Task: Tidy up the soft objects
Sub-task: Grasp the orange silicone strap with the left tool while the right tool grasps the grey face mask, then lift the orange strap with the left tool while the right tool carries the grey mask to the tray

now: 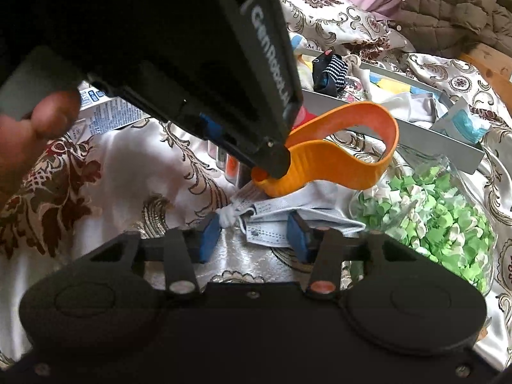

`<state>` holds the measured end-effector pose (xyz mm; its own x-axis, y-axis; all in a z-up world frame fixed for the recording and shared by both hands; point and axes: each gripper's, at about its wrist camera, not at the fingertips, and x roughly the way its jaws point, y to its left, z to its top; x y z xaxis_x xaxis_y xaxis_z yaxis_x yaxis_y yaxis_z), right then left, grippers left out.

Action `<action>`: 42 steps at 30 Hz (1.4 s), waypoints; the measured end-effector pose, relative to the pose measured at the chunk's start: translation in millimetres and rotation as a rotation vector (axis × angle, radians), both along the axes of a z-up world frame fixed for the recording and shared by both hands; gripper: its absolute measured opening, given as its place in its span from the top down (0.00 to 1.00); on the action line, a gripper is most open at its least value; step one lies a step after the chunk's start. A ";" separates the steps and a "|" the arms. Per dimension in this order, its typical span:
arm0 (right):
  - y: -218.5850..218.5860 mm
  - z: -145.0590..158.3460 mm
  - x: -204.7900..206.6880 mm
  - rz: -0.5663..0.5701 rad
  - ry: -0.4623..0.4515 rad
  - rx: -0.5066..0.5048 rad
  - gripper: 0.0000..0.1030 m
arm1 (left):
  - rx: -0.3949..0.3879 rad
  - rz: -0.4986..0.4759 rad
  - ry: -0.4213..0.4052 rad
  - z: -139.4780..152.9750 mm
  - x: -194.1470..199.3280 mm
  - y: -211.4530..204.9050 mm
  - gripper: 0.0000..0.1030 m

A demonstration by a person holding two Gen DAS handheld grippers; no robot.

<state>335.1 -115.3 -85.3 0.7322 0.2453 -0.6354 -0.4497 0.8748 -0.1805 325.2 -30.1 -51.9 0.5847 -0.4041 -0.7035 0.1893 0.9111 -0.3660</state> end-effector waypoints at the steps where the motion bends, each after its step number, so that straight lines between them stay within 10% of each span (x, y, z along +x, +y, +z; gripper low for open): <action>1: 0.1 -0.9 1.0 -0.006 0.006 0.000 0.78 | -0.002 0.000 0.000 0.2 0.1 0.2 0.92; 12: -7.8 4.0 -7.2 -0.006 -0.026 -0.006 0.99 | -0.022 -0.003 -0.014 7.4 -1.4 3.1 0.92; 42: 13.0 24.4 -66.2 0.024 -0.306 -0.186 1.00 | -0.079 0.062 -0.159 62.5 -13.0 28.9 0.93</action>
